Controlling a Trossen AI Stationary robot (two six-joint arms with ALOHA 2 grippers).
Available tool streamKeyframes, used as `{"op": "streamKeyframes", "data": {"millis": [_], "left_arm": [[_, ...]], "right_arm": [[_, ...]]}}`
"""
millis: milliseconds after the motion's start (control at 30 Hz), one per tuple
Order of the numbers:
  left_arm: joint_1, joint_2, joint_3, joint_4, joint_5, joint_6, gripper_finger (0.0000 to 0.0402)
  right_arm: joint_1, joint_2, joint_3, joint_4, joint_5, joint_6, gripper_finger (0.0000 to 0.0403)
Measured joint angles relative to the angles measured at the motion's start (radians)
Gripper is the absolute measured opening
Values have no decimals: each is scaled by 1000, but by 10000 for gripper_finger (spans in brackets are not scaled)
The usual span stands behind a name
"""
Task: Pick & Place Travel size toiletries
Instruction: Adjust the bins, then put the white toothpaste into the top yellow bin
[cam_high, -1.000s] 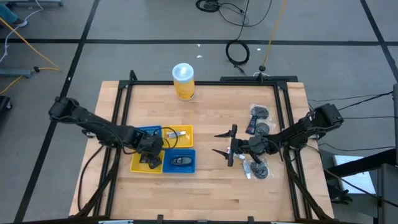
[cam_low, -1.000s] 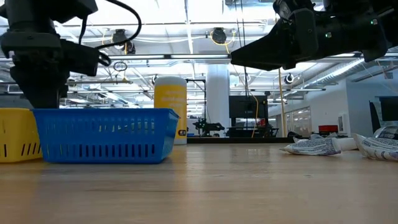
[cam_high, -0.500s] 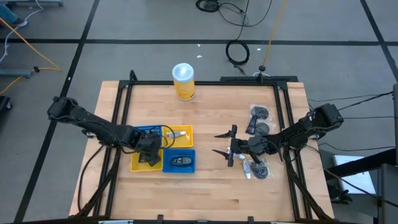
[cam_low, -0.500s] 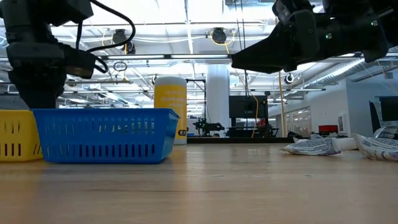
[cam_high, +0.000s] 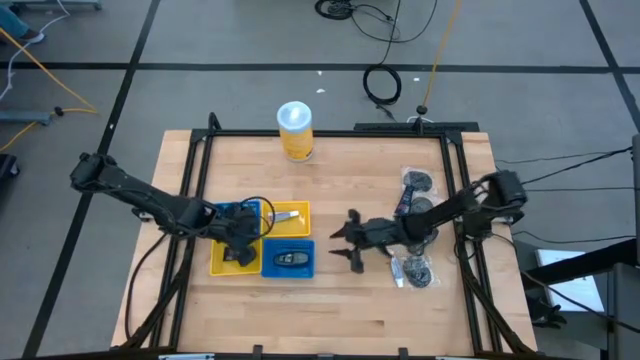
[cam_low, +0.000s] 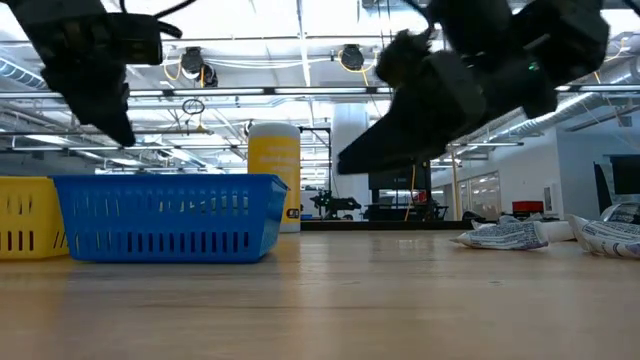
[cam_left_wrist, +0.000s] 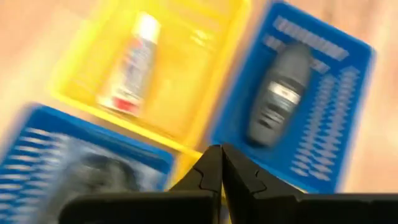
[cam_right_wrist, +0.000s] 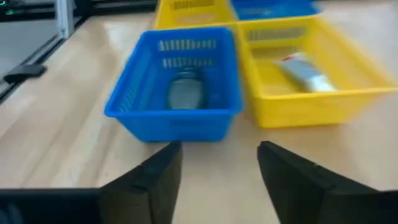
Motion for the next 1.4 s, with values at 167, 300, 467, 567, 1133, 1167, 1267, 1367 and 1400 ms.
{"op": "streamKeyframes", "data": {"millis": [167, 300, 467, 567, 1133, 1167, 1267, 1367, 1400], "left_arm": [[-2, 12, -1, 54, -201, 65, 5], [-3, 19, -1, 111, -240, 127, 11], [-12, 29, -2, 159, -237, 165, 2], [-25, 29, -1, 159, -240, 166, 7], [-98, 46, -34, 340, -408, 241, 13], [-98, 52, -57, 405, -408, 280, 11], [-79, 86, -123, 637, -387, 406, 3], [-32, 137, -191, 870, -317, 511, 4], [-13, 156, -207, 948, -281, 540, 7]], "right_arm": [[-7, 132, 143, -81, -1, 0, 134], [-15, 177, 220, -123, 0, 4, 98], [-21, 192, 254, -121, 20, 7, 68], [-20, 192, 254, -119, 60, 14, 56], [9, -223, 100, -608, 256, 33, 37], [15, -268, 62, -630, 303, 43, 35], [26, -402, -63, -619, 399, 65, 29], [29, -537, -201, -595, 418, 92, 23], [29, -580, -248, -590, 417, 126, 21]]}}
